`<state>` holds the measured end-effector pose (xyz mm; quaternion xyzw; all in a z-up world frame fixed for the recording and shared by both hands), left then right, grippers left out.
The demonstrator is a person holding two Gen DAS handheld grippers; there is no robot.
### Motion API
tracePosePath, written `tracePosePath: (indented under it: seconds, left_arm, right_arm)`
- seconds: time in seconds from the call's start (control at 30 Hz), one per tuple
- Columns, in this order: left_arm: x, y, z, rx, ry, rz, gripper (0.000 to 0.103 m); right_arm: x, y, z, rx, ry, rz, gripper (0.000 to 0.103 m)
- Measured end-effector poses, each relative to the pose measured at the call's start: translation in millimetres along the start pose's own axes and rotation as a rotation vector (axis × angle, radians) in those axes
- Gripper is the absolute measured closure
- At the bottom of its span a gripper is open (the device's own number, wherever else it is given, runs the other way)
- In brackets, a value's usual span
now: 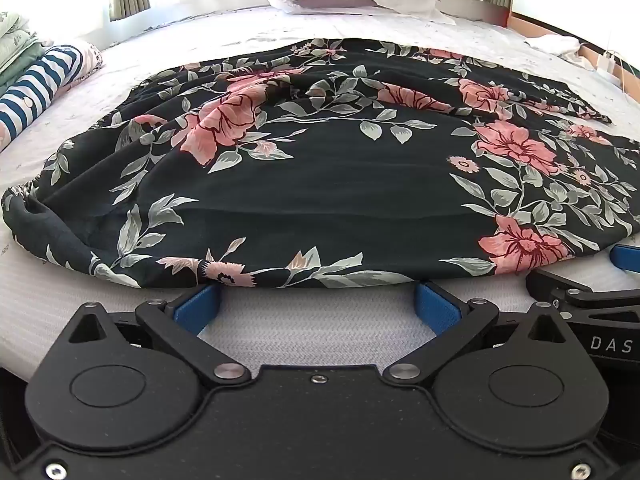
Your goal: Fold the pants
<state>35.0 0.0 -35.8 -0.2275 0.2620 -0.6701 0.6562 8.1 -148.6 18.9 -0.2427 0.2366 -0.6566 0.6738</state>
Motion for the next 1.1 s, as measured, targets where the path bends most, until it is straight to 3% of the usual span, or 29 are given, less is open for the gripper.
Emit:
tracePosePath:
  seconds: [1.1]
  left_arm:
    - [0.0, 0.2, -0.3, -0.009, 0.0, 0.0, 0.0]
  right_arm:
    - [-0.8, 0.1, -0.1, -0.002, -0.004, -0.003, 0.0]
Point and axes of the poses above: each gripper's, at about its wrist camera, not at the fingertips, and y roughly the way its jaws point, x to its right, z to its top, the point moved 5 cm from there along y, roughly the way its jaws point, and after that the axes turned 5 degrees about x, right-handed, at the moved point
